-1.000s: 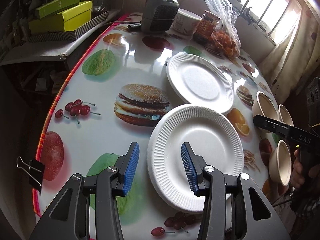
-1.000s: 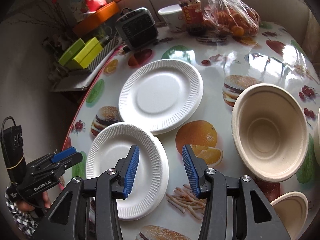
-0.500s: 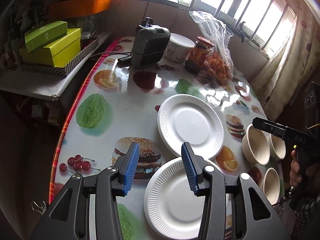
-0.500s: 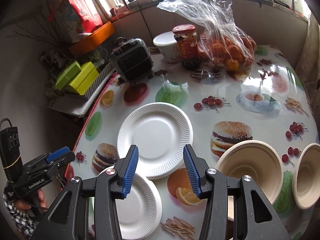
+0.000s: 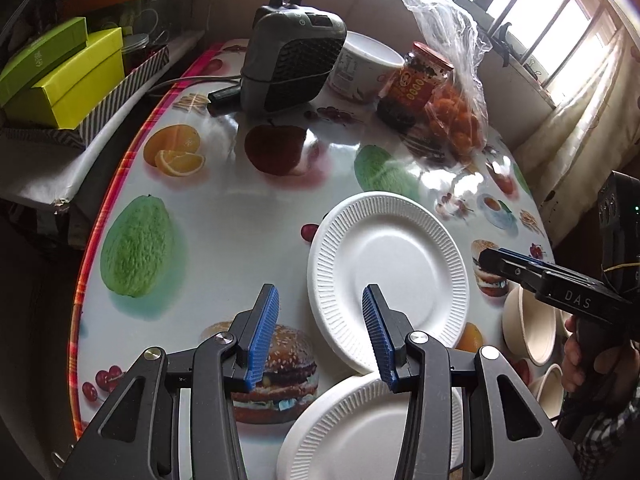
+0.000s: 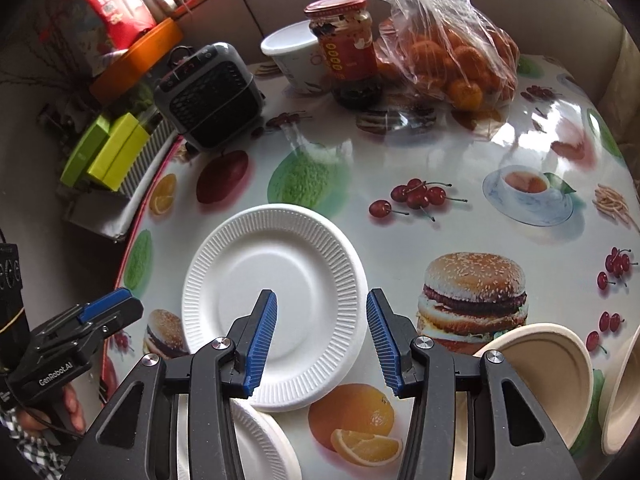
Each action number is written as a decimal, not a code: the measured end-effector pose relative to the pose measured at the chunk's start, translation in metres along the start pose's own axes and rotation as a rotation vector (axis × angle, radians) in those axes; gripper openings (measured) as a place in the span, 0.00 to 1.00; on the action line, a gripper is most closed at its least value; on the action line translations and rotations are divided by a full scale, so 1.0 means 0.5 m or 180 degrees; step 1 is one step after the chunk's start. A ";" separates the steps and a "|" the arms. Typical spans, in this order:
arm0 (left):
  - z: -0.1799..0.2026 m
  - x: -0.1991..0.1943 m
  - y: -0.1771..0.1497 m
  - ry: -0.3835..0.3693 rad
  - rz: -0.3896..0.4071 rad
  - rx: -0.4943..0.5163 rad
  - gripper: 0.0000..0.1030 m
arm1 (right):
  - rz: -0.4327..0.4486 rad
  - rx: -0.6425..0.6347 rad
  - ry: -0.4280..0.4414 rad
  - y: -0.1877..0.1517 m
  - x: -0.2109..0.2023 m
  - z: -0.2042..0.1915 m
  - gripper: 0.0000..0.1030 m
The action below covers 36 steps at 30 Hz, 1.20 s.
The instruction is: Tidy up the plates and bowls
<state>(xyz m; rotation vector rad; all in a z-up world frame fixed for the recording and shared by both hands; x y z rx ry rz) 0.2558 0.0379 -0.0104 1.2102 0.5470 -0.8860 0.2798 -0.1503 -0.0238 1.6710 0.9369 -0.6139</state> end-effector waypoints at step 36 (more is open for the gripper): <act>-0.010 0.097 -0.025 0.0015 -0.0358 -0.0100 0.23 | -0.0277 0.0098 -0.0028 -0.020 0.085 0.031 0.19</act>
Point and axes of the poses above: each gripper's, at about its wrist camera, not at the fingertips, and x roughly the way its jaws point, z to its right, y to its top, the point moved 4 cm from there along x, roughly the way its jaws point, and after that the axes turned 9 degrees about z, right-handed, at the moved point
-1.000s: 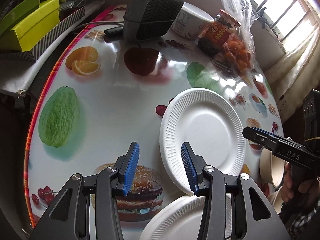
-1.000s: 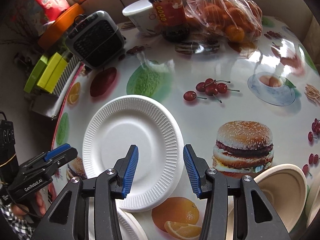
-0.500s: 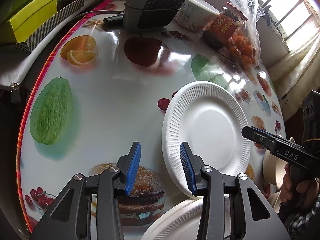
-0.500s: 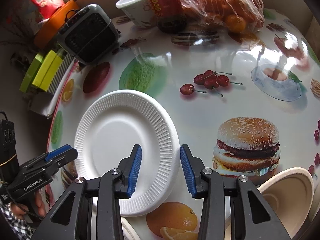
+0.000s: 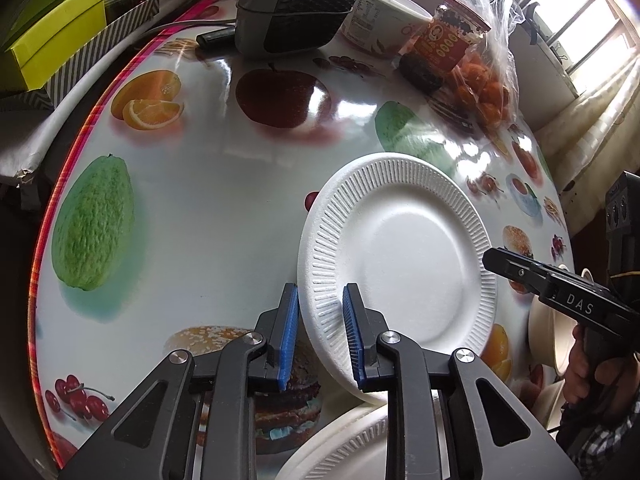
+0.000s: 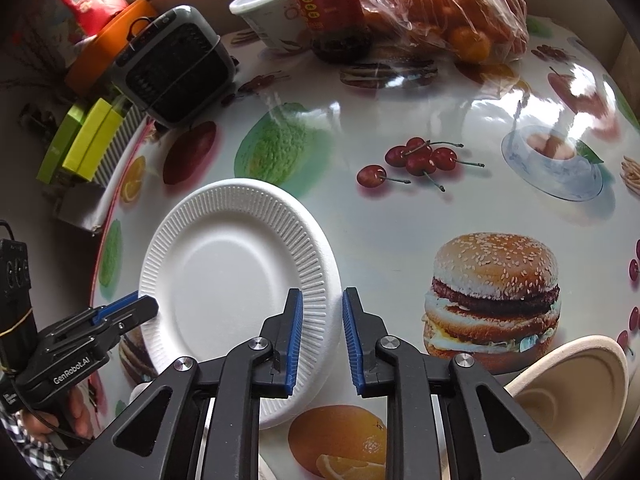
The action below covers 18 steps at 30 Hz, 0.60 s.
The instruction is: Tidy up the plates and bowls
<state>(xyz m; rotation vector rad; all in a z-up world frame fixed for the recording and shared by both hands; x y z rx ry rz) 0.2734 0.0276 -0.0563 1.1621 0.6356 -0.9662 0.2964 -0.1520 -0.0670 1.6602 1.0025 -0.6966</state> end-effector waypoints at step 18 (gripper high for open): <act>0.008 -0.029 0.019 0.0048 0.0200 0.0037 0.22 | 0.0191 0.0051 0.0095 0.007 -0.024 0.000 0.19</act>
Point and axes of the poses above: each gripper's, at about its wrist camera, not at the fingertips, and x roughly the way its jaws point, z to its right, y to its top, the point moved 4 cm from there along x, roughly the way its jaws point, and after that the axes turned 9 degrees about z, right-handed, at the moved point
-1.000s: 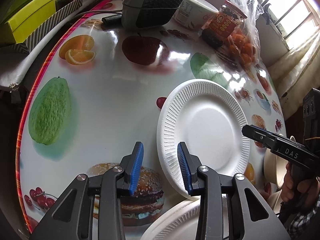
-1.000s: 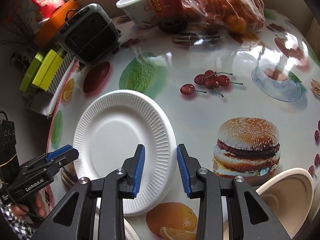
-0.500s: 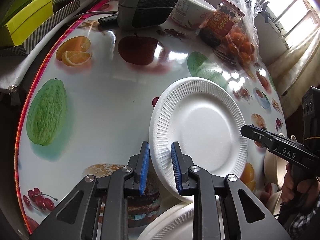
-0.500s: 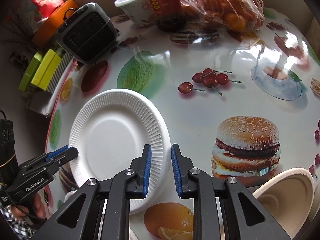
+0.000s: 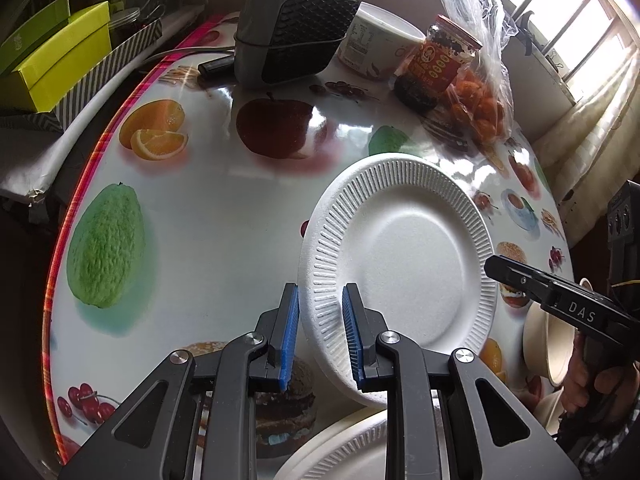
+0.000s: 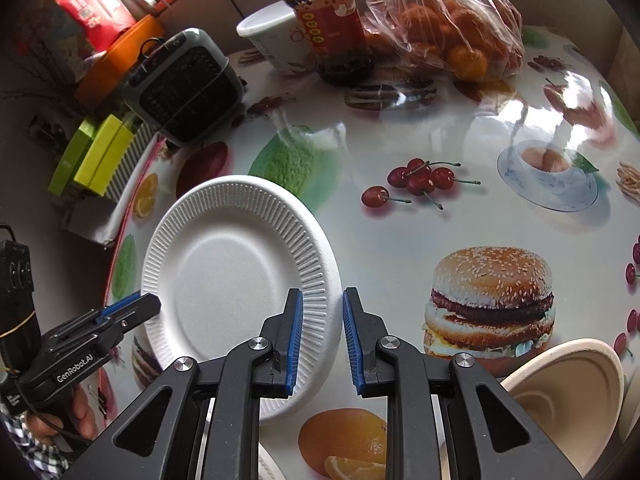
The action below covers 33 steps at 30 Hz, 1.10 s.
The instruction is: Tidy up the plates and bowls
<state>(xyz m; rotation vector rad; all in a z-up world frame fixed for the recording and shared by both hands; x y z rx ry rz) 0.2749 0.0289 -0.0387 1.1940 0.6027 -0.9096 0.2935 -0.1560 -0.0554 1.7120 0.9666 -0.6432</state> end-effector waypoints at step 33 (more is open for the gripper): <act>0.018 -0.069 0.012 -0.0067 0.0212 0.0014 0.23 | 0.0192 -0.0054 0.0101 0.002 -0.068 -0.022 0.22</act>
Point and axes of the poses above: each gripper's, at about its wrist camera, not at the fingertips, and x roughly the way its jaws point, z to its right, y to its top, the point moved 4 cm from there along x, roughly the way its jaws point, and after that the axes turned 9 degrees about z, right-handed, at the moved point
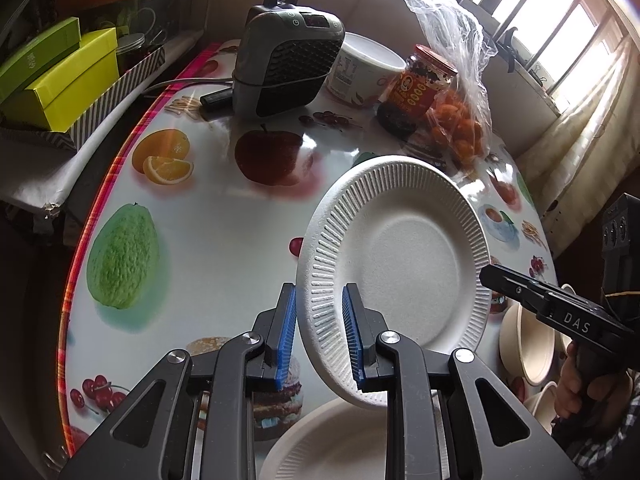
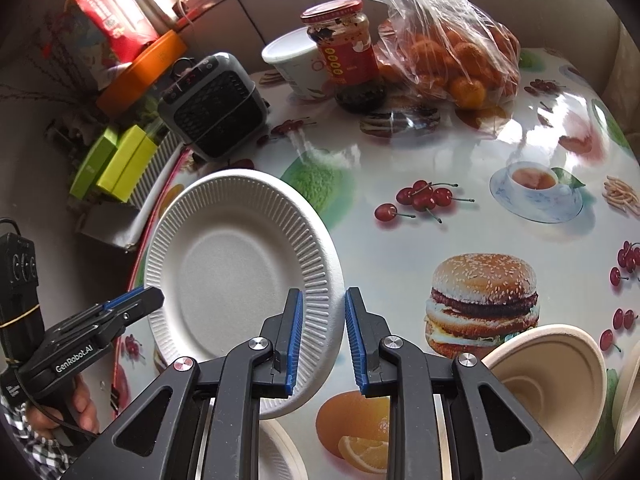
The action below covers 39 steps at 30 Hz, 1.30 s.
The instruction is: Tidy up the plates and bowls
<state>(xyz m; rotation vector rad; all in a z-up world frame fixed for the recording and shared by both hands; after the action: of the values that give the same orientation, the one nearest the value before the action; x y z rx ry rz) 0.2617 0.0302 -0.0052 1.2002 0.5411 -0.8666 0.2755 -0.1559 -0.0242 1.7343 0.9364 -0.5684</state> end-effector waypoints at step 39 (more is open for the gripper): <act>-0.027 -0.125 -0.146 -0.0054 0.0000 -0.0062 0.23 | -0.0010 -0.0138 0.0203 -0.163 -0.116 -0.075 0.22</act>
<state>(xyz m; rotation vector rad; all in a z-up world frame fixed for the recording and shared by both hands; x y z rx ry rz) 0.1673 0.0527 -0.0035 1.1742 0.5347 -0.8690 0.1734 -0.1267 -0.0139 1.7209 0.9892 -0.4940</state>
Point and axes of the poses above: each gripper's, at about its wrist camera, not at the fingertips, and x roughly the way its jaws point, z to its right, y to its top, the point moved 4 cm from there along x, roughly the way its jaws point, and after that the axes turned 9 degrees about z, right-handed, at the moved point
